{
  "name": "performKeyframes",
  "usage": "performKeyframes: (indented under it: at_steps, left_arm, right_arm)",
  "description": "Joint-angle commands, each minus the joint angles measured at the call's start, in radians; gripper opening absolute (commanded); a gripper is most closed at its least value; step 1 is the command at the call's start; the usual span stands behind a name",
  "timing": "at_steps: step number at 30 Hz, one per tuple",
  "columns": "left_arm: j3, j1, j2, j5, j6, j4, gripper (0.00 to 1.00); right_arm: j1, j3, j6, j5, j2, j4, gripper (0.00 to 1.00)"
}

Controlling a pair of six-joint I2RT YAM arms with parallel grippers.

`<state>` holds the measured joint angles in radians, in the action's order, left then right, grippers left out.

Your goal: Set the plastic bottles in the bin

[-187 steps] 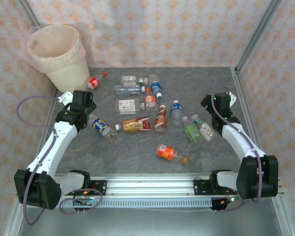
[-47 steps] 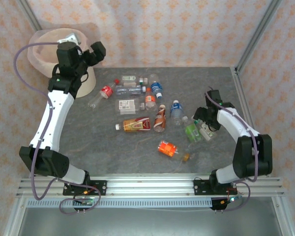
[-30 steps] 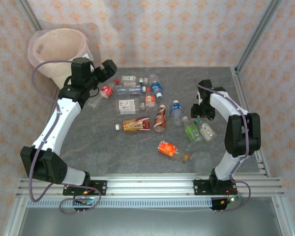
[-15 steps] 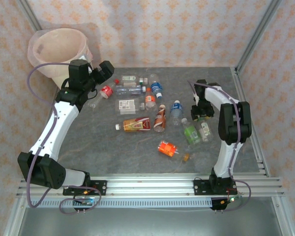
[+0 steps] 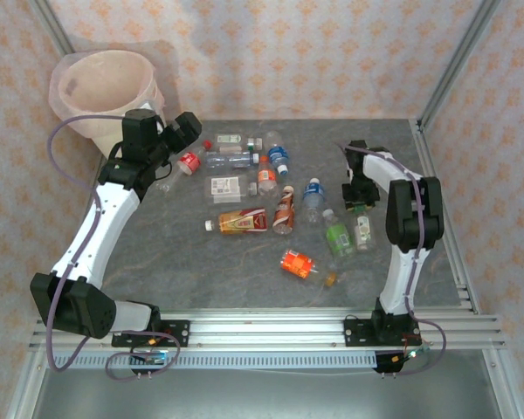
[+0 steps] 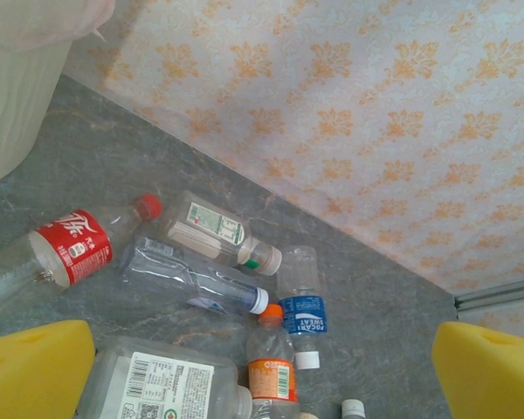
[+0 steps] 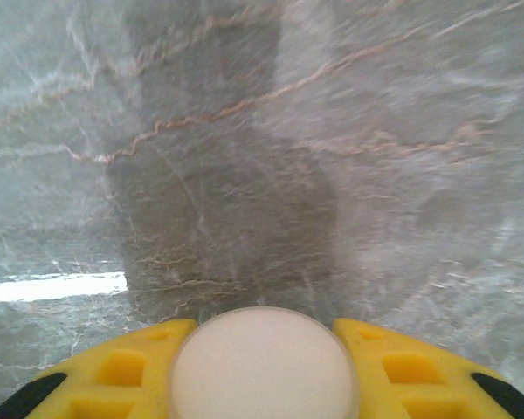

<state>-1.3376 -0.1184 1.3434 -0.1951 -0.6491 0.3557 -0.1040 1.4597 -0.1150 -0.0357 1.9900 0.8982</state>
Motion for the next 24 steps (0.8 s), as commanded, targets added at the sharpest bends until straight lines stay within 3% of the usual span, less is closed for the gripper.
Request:
performKeyframes:
  at_steps: [1, 6, 10, 13, 20, 24]
  left_arm:
    - [0.015, -0.015, -0.009, -0.006, 0.027, 0.000, 1.00]
    - [0.009, -0.083, 0.024, -0.051, 0.109, -0.032, 1.00]
    - [-0.003, -0.137, 0.083, -0.239, 0.191, -0.086, 1.00]
    - [-0.005, -0.207, 0.119, -0.295, 0.255, -0.124, 1.00]
    - [-0.150, -0.413, 0.257, -0.299, 0.533, 0.040, 1.00]
    - [-0.240, -0.455, 0.351, -0.260, 0.565, 0.092, 1.00]
  right_arm:
    - [-0.007, 0.037, 0.076, 0.114, -0.151, -0.035, 0.16]
    - [-0.055, 0.021, 0.183, 0.115, -0.341, -0.195, 0.02]
    - [-0.089, -0.091, 0.382, -0.058, -0.480, -0.483, 0.00]
    - [-0.120, -0.151, 0.560, -0.135, -0.515, -0.665, 0.00]
    - [-0.237, -0.168, 0.726, -0.183, -0.492, -0.849, 0.00]
    - [-0.273, -0.162, 0.752, -0.213, -0.479, -0.896, 0.00]
